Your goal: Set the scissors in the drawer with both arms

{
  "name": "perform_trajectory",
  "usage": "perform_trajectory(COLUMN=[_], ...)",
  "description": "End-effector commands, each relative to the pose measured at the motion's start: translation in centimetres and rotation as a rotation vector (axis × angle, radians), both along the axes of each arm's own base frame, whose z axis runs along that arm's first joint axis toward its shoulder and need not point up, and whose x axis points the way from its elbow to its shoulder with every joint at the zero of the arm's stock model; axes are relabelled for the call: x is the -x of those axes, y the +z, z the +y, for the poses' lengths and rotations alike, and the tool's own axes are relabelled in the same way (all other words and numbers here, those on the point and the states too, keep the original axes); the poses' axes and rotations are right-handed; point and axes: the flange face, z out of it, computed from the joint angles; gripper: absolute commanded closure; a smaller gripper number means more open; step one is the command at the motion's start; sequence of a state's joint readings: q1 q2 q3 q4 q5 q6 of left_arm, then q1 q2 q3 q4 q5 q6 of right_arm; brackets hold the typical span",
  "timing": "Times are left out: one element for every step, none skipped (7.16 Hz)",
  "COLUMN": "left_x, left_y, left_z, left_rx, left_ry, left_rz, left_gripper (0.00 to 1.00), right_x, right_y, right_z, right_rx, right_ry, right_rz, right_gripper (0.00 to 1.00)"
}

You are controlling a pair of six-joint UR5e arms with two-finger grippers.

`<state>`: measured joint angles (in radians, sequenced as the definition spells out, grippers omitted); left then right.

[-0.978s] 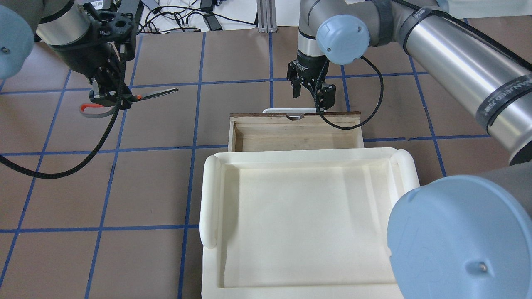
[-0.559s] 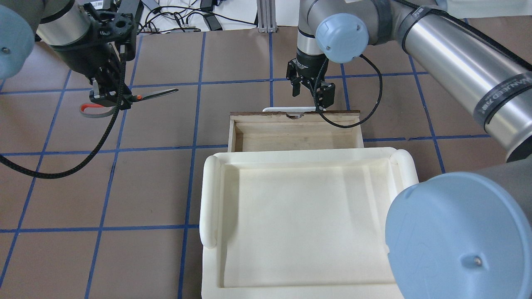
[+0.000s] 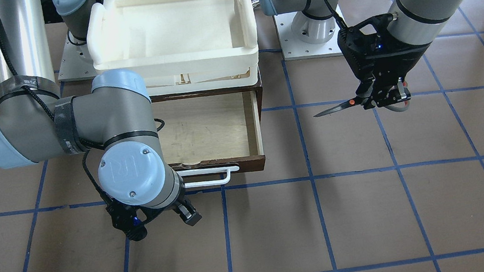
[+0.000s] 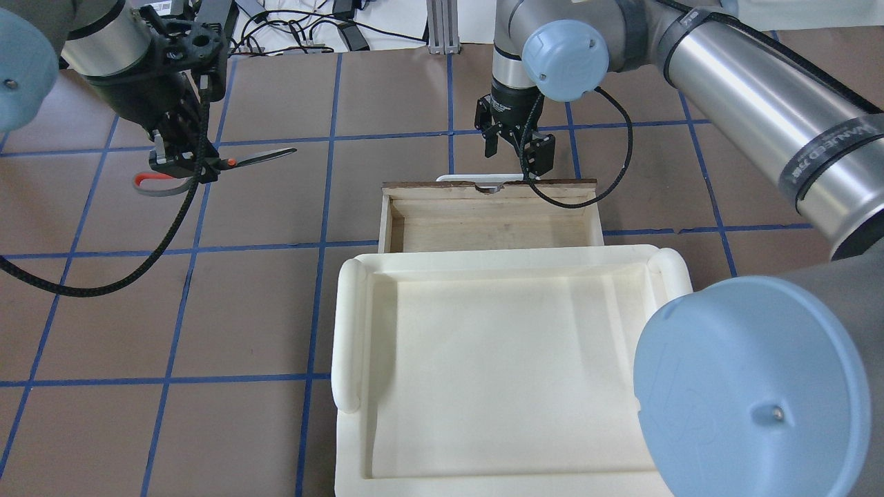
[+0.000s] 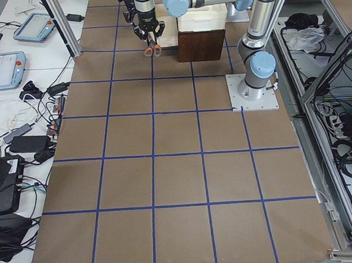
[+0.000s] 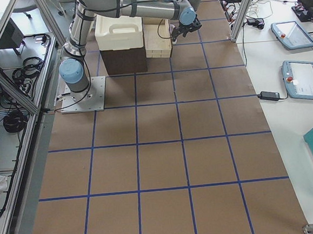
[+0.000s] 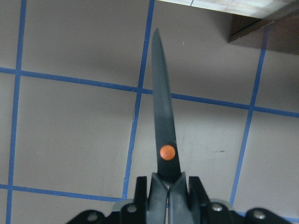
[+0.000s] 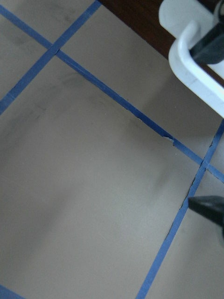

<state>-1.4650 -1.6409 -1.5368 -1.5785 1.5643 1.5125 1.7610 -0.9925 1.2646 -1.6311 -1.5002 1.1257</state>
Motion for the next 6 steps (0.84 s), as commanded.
perform_trajectory(left_x=[0.0,0.0,0.0,0.0,0.0,0.3], left_y=[0.0,0.0,0.0,0.0,-0.2,-0.9], left_z=[0.0,0.0,0.0,0.0,0.0,-0.2], left_rx=[0.0,0.0,0.0,0.0,-0.003,-0.016], left_ry=[-0.005,-0.005,-0.005,-0.005,-0.006,0.007], left_rz=[0.001,0.001,0.001,0.001,0.003,0.018], left_gripper=[1.0,1.0,1.0,1.0,1.0,1.0], right_x=[0.2,0.3,0.4,1.2,1.7,2.4], right_y=[1.4,2.9,5.2,8.4,12.0,15.9], right_z=[0.5,0.9,1.6,2.8,4.5,6.1], right_rx=[0.005,0.017,0.047,0.095,0.134,0.2], right_ry=[0.003,0.01,0.072,0.181,0.349,0.543], right_rz=[-0.002,-0.004,-0.02,-0.005,-0.013,-0.035], right_gripper=[0.0,0.0,0.0,0.0,0.0,0.0])
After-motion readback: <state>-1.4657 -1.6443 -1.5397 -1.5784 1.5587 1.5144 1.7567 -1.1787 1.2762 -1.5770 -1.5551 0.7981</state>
